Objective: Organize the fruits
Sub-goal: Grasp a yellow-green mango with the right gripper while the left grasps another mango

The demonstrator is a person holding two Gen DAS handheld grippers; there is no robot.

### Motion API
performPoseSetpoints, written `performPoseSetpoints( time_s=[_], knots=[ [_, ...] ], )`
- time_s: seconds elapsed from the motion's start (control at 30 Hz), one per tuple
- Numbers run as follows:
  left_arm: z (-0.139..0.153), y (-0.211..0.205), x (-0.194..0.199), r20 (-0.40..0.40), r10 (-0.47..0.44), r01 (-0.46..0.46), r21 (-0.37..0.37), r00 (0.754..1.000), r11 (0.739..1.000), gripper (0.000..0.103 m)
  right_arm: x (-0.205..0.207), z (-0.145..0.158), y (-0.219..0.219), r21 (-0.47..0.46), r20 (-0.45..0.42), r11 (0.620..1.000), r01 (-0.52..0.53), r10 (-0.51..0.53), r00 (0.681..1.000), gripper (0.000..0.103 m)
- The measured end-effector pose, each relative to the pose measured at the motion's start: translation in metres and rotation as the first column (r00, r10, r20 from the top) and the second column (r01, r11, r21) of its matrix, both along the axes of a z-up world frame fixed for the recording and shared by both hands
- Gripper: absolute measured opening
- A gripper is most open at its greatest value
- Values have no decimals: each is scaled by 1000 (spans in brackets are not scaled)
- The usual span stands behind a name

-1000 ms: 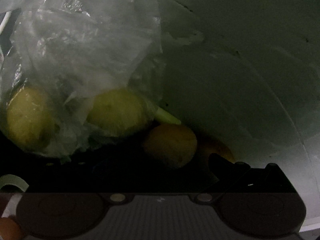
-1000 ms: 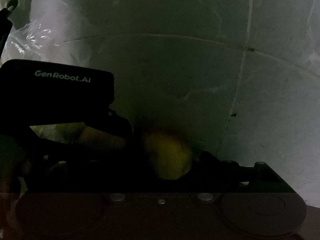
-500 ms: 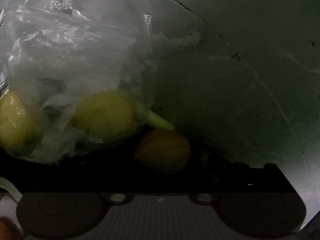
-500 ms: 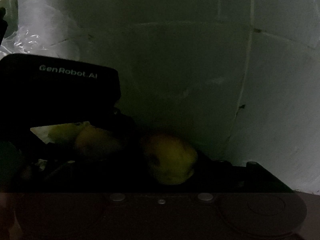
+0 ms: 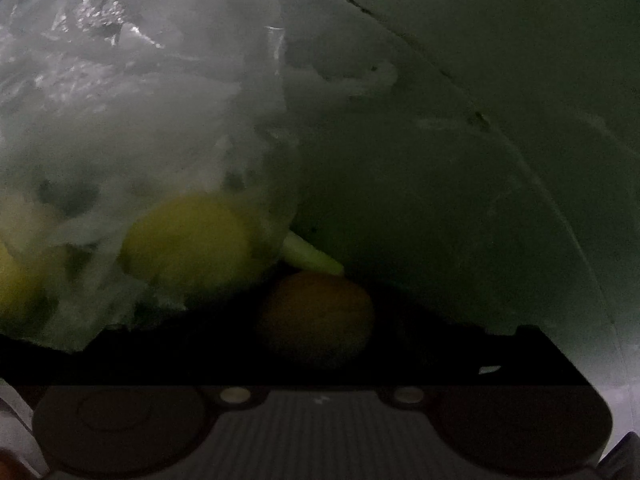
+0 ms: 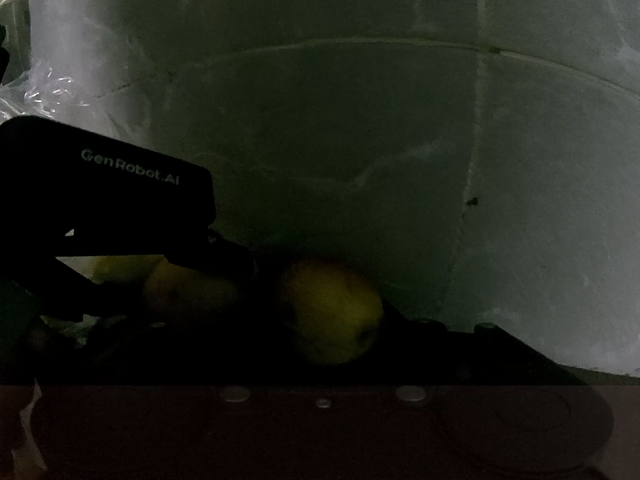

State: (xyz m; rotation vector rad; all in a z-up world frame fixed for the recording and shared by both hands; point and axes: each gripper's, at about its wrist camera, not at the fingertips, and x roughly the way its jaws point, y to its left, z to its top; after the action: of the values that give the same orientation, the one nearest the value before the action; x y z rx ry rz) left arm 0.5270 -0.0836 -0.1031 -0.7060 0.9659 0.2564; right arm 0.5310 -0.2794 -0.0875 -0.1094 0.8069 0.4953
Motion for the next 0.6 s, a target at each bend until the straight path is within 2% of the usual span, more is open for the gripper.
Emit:
performPoseSetpoints(
  time_s=[0.3, 0.6],
  knots=[
    [4, -4, -12, 7, -3, 3, 26, 1000, 1000, 73, -7, 2, -7, 8, -8, 1000, 6, -6, 1000, 56],
    [5, -7, -20, 14, -11, 11, 21, 1000, 1000, 72, -26, 4, -15, 22, -22, 999, 27, -27, 999, 56]
  ],
)
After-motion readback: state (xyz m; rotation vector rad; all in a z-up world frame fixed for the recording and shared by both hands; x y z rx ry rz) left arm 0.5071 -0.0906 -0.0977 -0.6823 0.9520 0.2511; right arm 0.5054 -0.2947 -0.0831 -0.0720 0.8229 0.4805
